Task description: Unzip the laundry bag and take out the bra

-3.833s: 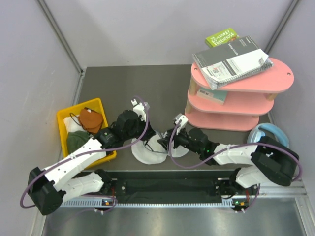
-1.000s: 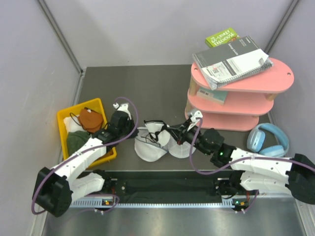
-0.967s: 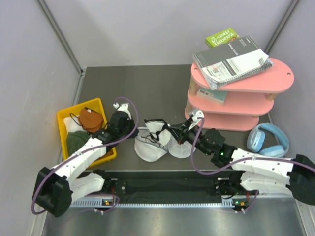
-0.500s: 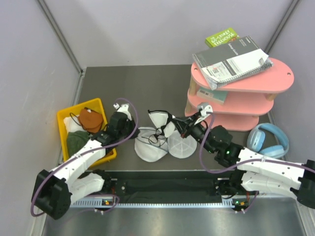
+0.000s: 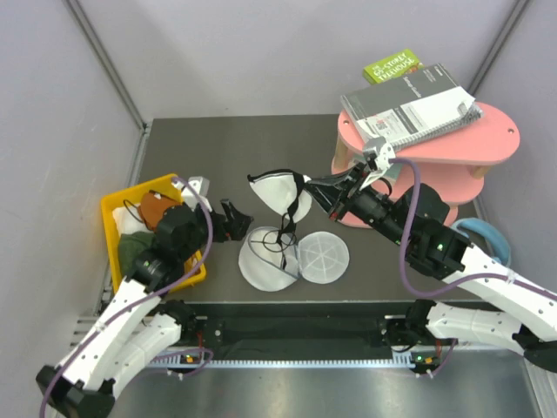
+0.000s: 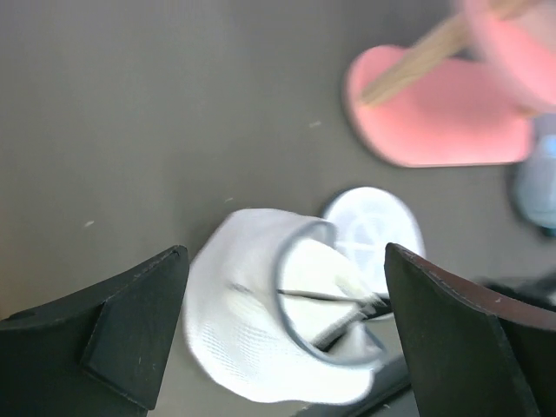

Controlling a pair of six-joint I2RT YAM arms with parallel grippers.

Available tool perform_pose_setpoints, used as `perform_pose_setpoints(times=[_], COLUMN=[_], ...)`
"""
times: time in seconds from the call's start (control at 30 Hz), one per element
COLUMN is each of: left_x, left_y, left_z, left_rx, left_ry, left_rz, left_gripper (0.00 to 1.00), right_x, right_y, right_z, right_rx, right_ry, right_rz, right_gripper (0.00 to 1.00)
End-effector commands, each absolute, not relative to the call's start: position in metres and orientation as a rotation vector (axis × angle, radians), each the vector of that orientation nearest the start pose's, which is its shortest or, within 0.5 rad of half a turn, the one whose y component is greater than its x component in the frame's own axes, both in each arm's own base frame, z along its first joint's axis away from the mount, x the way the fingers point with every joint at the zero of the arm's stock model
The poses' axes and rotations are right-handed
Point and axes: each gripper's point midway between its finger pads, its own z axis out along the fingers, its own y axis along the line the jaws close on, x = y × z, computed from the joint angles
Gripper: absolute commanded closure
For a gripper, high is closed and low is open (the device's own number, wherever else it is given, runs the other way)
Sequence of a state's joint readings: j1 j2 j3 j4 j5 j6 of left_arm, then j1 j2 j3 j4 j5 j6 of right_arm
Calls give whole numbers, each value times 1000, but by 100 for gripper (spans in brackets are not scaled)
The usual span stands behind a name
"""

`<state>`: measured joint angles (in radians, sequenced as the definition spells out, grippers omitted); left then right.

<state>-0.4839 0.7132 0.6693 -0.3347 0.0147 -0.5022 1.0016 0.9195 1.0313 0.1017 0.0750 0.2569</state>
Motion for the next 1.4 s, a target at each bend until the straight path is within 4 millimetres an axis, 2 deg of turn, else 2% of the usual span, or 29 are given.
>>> perform_pose_setpoints(times=[0.0,0.03,0.07,0.13,0.17,0.3,0.37,0.4,0.57,0.7,0.77,0.9,1.17,1.2,1.27,1.3,1.37], left_x=[212,203,190,178,167,145,144,144,150,144,143,130,158,163,169,174,179], left_y=[-170,-173,-180,-185,-192,-205,-207,-206,-213,-218,-220,-227,-234,-236,-238,-239,-239], left_z=[272,290,299,318,323,338,340,348,349,356,353,356,340,337,334,334,335], left_rx=[130,165,224,276,337,466,477,487,507,532,546,601,534,522,508,498,484], left_ry=[1799,1715,1679,1587,1562,1481,1472,1432,1436,1382,1376,1328,1413,1435,1457,1469,1475], left_rz=[-883,-932,-1000,-1069,-1121,-1244,-1255,-1246,-1265,-1321,-1341,-1443,-1410,-1411,-1407,-1400,-1380], left_gripper=[1,1,1,1,1,1,1,1,1,1,1,1,2,6,21,51,82], right_x=[165,158,154,147,146,143,141,142,141,142,143,155,153,152,152,152,154], right_y=[304,308,311,317,319,327,329,331,339,340,341,344,354,354,354,353,352], right_z=[435,436,436,434,433,431,434,434,425,418,415,406,399,400,400,400,402], right_rx=[-598,-631,-646,-670,-675,-684,-689,-690,-707,-689,-680,-642,-647,-648,-647,-649,-645], right_ry=[1352,1344,1341,1340,1341,1343,1329,1332,1348,1365,1366,1397,1393,1388,1386,1386,1385], right_rz=[1117,1156,1180,1232,1248,1296,1318,1322,1352,1357,1363,1330,1386,1390,1389,1384,1369], right_gripper=[100,100,100,100,100,100,100,100,100,100,100,100,100,100,100,100,100])
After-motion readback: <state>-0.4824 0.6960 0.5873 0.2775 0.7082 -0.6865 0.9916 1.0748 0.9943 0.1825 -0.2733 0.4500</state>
